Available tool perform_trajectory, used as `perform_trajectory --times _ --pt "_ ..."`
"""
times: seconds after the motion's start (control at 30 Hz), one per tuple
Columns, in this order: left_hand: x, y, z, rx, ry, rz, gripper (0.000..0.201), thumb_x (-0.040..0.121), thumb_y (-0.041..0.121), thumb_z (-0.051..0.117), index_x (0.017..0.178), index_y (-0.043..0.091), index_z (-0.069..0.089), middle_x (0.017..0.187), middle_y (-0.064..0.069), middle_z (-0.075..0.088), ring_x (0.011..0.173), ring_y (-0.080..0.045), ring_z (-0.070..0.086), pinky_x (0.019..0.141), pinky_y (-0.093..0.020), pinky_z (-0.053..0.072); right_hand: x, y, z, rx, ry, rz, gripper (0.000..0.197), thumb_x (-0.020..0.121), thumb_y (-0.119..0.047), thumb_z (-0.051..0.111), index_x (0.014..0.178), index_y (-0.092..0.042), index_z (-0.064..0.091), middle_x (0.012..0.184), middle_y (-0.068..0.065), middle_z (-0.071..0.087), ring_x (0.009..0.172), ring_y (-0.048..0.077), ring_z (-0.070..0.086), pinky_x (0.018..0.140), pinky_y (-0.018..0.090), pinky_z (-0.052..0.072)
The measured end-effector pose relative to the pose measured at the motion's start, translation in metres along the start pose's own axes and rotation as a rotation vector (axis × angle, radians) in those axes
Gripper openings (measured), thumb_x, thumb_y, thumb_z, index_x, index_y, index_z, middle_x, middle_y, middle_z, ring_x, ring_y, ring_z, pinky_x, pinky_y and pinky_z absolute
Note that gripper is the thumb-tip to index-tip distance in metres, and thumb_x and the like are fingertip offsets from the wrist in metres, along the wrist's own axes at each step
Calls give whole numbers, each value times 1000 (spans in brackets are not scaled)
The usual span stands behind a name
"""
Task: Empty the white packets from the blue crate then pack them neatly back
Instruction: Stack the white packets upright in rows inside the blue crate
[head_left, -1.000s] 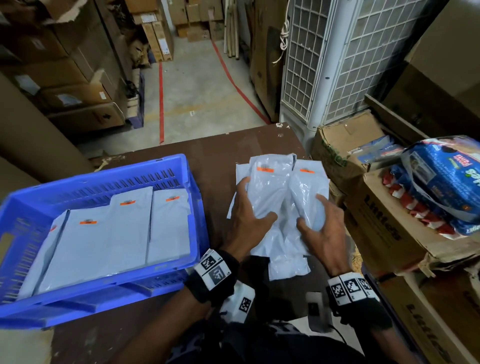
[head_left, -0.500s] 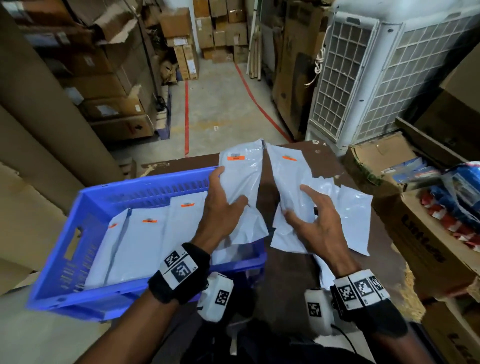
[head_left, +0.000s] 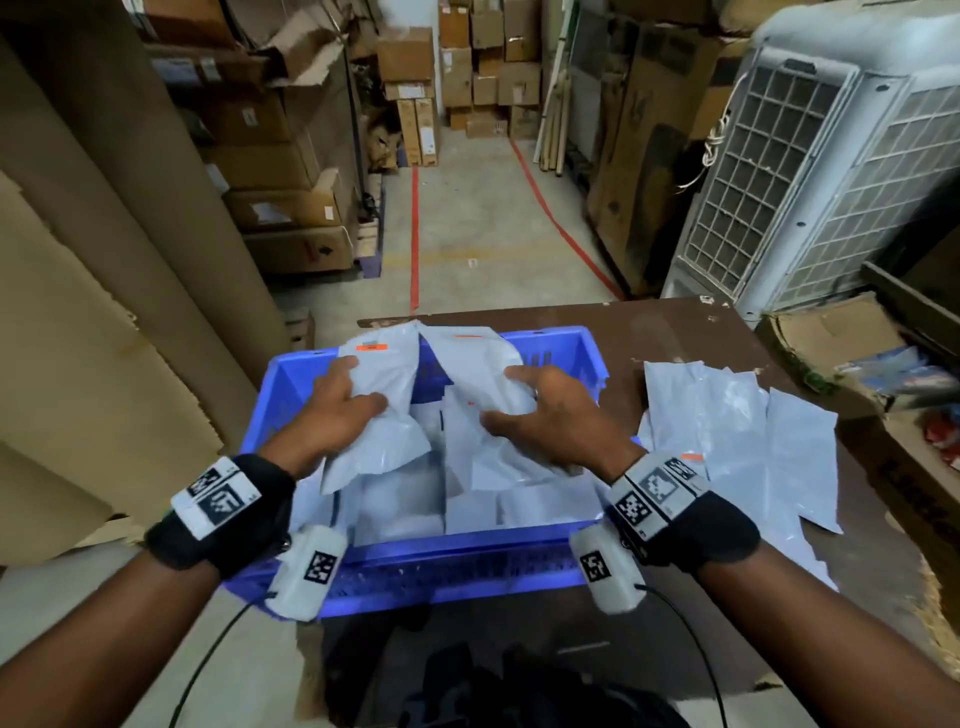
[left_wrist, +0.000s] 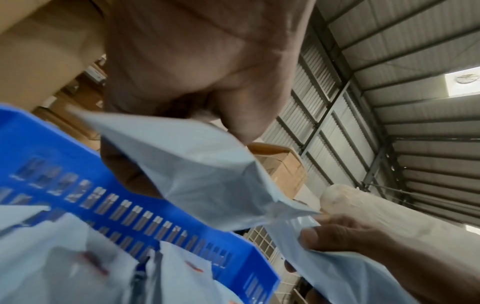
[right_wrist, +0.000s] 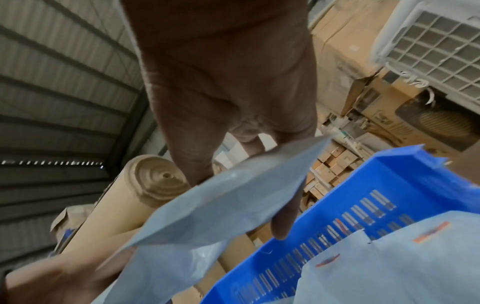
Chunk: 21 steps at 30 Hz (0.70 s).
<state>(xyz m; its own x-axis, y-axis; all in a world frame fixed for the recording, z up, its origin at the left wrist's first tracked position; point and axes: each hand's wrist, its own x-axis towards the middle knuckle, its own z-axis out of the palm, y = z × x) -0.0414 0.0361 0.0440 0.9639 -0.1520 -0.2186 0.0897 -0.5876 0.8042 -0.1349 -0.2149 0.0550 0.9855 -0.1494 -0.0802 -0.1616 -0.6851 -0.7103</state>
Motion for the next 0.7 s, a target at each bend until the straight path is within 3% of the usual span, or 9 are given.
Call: perform_trajectory --times 0.07,0.1,0.2,0.3,0.33,0.43,0.53,0.6,0.7 --pt "5 -14 -16 49 -51 -82 103 63 48 69 152 22 25 148 -12 39 135 -29 41 112 -46 36 11 -13 14 -43 -48 9 79 77 -49 77 143 -16 48 137 5 53 125 21 52 88 22 37" --pt "7 -21 -23 86 -65 -116 103 63 46 68 153 20 24 148 -12 38 137 -30 39 113 -45 35 16 -19 22 -57 -72 18 78 77 -47 78 141 -14 49 139 7 52 126 22 50 87 21 34" --pt "12 -41 -39 181 -55 -171 83 83 31 68 153 18 24 148 -14 37 134 -31 40 110 -41 37 28 -39 43 -76 -142 50 68 79 -44 78 132 -8 55 134 8 54 119 22 52 83 23 36" --pt "12 -57 -50 287 -84 -191 99 65 43 57 153 18 21 150 -17 33 135 -31 37 109 -38 36 36 -53 63 -97 -188 90 53 81 -46 76 116 -10 58 124 7 52 115 24 52 81 25 37" --pt "13 -62 -52 333 -108 -203 102 62 45 53 154 17 18 151 -19 31 137 -31 35 110 -38 35 38 -56 69 -110 -205 94 54 82 -45 75 118 -10 57 126 8 52 116 25 52 82 26 38" --pt "14 -72 -52 444 -177 -249 96 77 45 55 156 16 9 156 -22 20 142 -34 29 112 -35 32 39 -67 87 -153 -257 99 61 84 -45 73 128 -7 52 132 10 52 113 24 52 80 26 38" --pt "15 -81 -50 571 -241 -279 93 84 49 51 157 15 3 161 -21 9 149 -32 17 116 -35 25 39 -74 106 -229 -317 97 52 85 -48 71 113 -7 54 127 14 54 96 22 51 75 28 39" --pt "14 -82 -48 663 -277 -297 93 81 53 49 156 13 11 161 -20 15 148 -32 19 114 -35 28 39 -74 117 -288 -346 83 53 85 -53 68 107 -6 57 123 17 58 102 27 56 79 31 46" --pt "12 -81 -43 774 -329 -261 57 95 45 48 140 11 40 150 -18 36 137 -32 36 102 -33 37 38 -73 125 -353 -383 59 55 88 -58 62 102 -4 62 111 19 66 114 32 54 89 34 47"
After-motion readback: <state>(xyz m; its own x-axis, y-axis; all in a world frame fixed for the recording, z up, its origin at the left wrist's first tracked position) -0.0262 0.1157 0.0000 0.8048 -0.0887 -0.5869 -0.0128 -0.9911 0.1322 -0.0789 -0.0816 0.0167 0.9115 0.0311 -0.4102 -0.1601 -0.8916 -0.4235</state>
